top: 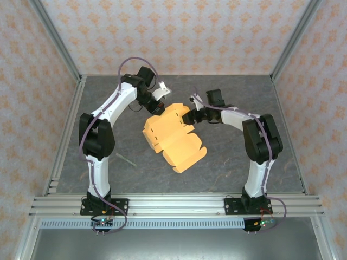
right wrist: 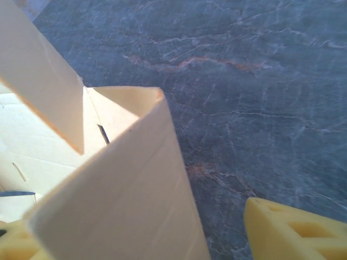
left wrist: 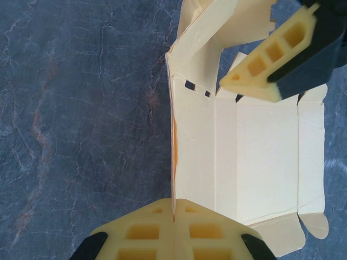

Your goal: Fold the paper box

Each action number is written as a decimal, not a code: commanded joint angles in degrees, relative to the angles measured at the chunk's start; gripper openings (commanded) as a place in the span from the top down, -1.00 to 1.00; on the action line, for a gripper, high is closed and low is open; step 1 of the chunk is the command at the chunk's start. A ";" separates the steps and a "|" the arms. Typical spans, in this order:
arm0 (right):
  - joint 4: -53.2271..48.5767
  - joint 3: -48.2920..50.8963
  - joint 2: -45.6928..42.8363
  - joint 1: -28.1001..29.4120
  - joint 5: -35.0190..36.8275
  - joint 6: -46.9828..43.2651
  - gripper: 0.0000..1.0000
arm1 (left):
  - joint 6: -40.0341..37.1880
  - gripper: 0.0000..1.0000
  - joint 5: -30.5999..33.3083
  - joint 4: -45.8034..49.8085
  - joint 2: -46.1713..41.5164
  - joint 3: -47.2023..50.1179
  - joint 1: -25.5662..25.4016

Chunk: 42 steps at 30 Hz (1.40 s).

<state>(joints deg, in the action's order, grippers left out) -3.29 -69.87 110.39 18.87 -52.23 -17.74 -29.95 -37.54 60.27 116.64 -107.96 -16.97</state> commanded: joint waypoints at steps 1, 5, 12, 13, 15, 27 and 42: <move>3.81 -0.98 1.03 0.54 -3.09 0.25 -0.24 | -0.98 1.00 -1.67 0.90 -3.08 -1.29 0.36; 2.55 -1.89 1.07 0.20 -4.27 -0.87 0.08 | -1.07 1.00 -1.24 1.04 -3.05 -1.23 0.37; -0.34 -1.39 -0.32 -0.30 -5.63 -1.88 0.62 | 1.32 1.00 2.35 -1.23 -2.74 -1.24 0.28; -0.16 -1.01 -0.65 -0.32 -5.45 -1.58 0.69 | 2.26 1.00 3.73 -2.20 -2.86 -0.99 0.26; 0.23 -0.58 -1.05 -0.33 -4.63 -0.40 0.77 | 3.85 1.00 7.26 -4.74 -3.36 0.27 -0.27; 0.63 -2.80 -0.10 -0.35 -0.33 19.21 0.93 | 8.54 1.00 25.36 -21.79 -11.90 13.55 -5.98; 6.41 -0.97 -1.25 0.76 0.05 33.88 0.98 | 6.64 0.94 36.00 -32.32 -14.58 23.28 -11.90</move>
<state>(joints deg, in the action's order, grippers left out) 0.14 -71.33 111.15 19.42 -54.17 10.39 -23.68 -5.65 30.70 102.80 -85.54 -27.59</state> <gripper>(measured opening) 0.061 0.047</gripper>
